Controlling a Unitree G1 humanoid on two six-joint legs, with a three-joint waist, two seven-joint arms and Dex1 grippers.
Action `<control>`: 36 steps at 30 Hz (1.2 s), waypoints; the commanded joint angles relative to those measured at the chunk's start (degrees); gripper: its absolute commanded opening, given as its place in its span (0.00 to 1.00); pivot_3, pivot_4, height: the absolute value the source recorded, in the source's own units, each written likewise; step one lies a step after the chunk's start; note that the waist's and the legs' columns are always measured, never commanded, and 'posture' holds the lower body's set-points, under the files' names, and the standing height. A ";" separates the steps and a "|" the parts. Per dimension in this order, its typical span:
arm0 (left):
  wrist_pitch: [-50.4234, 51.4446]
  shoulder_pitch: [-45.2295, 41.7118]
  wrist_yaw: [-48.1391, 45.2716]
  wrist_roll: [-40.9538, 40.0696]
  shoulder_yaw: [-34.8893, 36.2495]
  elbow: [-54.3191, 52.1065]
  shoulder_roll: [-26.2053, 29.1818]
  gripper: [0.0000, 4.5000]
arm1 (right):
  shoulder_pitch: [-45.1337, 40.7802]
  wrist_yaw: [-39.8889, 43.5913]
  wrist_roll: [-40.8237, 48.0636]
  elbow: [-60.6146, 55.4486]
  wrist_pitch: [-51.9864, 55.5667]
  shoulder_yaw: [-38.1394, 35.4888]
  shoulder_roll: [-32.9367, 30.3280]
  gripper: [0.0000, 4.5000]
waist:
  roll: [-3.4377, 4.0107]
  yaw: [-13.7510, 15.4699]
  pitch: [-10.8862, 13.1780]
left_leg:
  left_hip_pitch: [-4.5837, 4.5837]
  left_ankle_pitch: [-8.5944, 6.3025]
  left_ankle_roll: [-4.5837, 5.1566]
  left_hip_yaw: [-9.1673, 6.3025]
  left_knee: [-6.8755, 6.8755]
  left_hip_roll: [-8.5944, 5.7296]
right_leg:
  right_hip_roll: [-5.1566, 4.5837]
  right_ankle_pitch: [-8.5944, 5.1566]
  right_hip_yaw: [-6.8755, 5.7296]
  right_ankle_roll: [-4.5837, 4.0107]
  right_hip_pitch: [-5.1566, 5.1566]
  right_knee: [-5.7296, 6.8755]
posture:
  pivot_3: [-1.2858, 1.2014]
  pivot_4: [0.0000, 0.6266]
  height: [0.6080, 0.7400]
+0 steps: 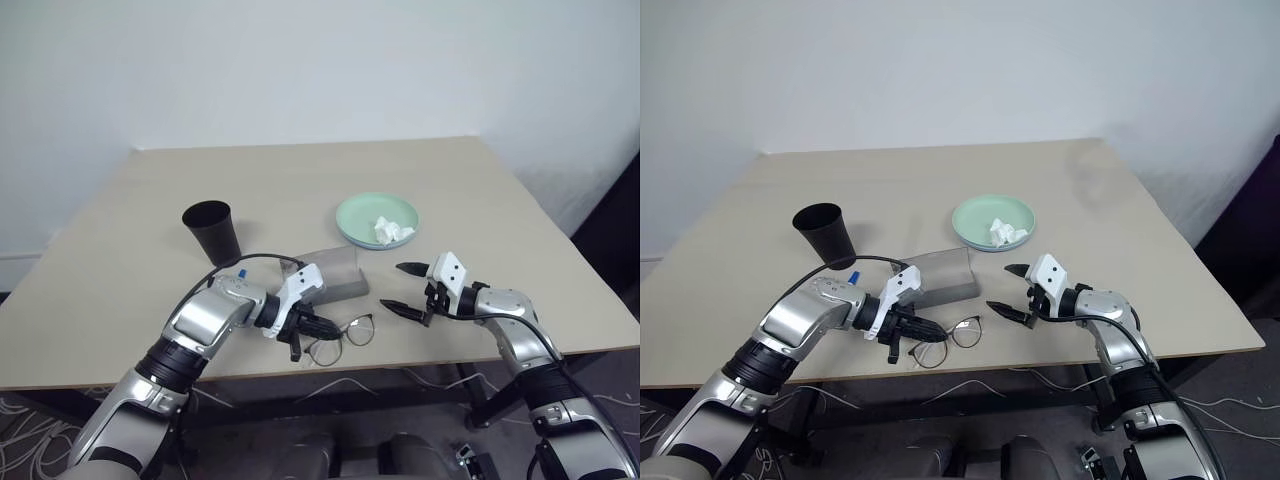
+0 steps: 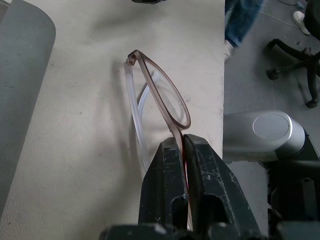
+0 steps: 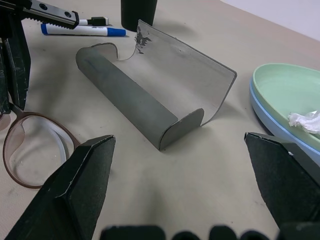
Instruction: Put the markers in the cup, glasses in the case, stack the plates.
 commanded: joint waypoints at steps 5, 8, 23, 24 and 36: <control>-0.04 -3.74 -0.75 -3.35 6.70 -2.65 0.95 0.00 | -2.59 0.08 0.47 -0.36 -1.86 -1.37 -0.95 1.00 | -0.03 0.00 0.02 | -0.01 0.00 0.00 0.00 0.01 0.00 | 0.00 0.00 -0.01 0.00 -0.01 0.00 | 0.52 0.00 0.97; -0.29 -5.18 -1.59 -4.54 8.70 -3.28 1.95 0.00 | -3.20 -0.32 0.33 0.73 -2.35 -1.57 -1.09 1.00 | -0.08 -0.01 0.05 | -0.02 0.00 0.00 -0.01 0.01 0.00 | 0.00 0.00 -0.03 0.00 -0.01 0.00 | 0.52 0.00 0.97; -31.85 -18.61 -5.87 11.80 3.76 22.71 1.63 0.00 | -3.93 1.75 1.16 3.95 -3.38 -1.76 -2.58 1.00 | -0.12 0.06 0.07 | 0.01 0.00 0.00 0.00 -0.02 -0.01 | 0.01 0.00 -0.03 0.01 0.01 -0.07 | 0.52 0.00 0.97; -34.09 -19.43 -6.27 12.93 3.20 25.15 0.84 0.00 | -3.72 1.72 1.15 3.60 -3.29 -1.74 -2.53 1.00 | -0.12 0.06 0.07 | -0.01 0.00 0.00 0.00 -0.02 -0.01 | 0.02 0.00 -0.03 0.01 -0.01 -0.08 | 0.52 0.00 0.97; -52.17 -27.05 -6.51 20.97 2.50 49.27 -8.48 0.00 | 0.93 -0.14 1.46 -2.62 -0.83 -2.43 -2.89 1.00 | -0.20 0.36 0.08 | -0.11 -0.02 0.05 -0.01 0.17 -0.01 | 0.01 0.08 -0.11 0.16 0.03 -0.09 | 0.52 0.00 0.97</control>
